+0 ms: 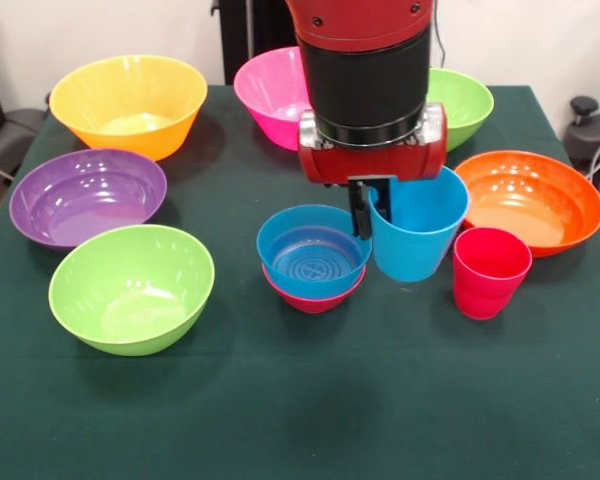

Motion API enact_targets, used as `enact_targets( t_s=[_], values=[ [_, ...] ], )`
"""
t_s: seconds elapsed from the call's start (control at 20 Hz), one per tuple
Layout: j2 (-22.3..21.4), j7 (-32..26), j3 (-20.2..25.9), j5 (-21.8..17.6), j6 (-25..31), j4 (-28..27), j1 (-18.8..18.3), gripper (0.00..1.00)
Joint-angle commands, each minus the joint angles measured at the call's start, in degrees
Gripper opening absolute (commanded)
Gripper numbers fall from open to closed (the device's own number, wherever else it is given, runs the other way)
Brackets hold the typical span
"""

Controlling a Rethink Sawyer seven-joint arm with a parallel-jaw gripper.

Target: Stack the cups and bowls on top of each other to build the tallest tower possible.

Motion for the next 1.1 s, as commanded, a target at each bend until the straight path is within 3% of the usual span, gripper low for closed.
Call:
enact_targets(
  t_s=[0.05,1.1],
  values=[
    [-1.72,-18.30,2.05,-5.30,-3.17,7.15,-2.76,0.00],
    [-2.45,-17.80,4.97,-9.24,-7.02,12.43,-7.36,0.00]
  ],
)
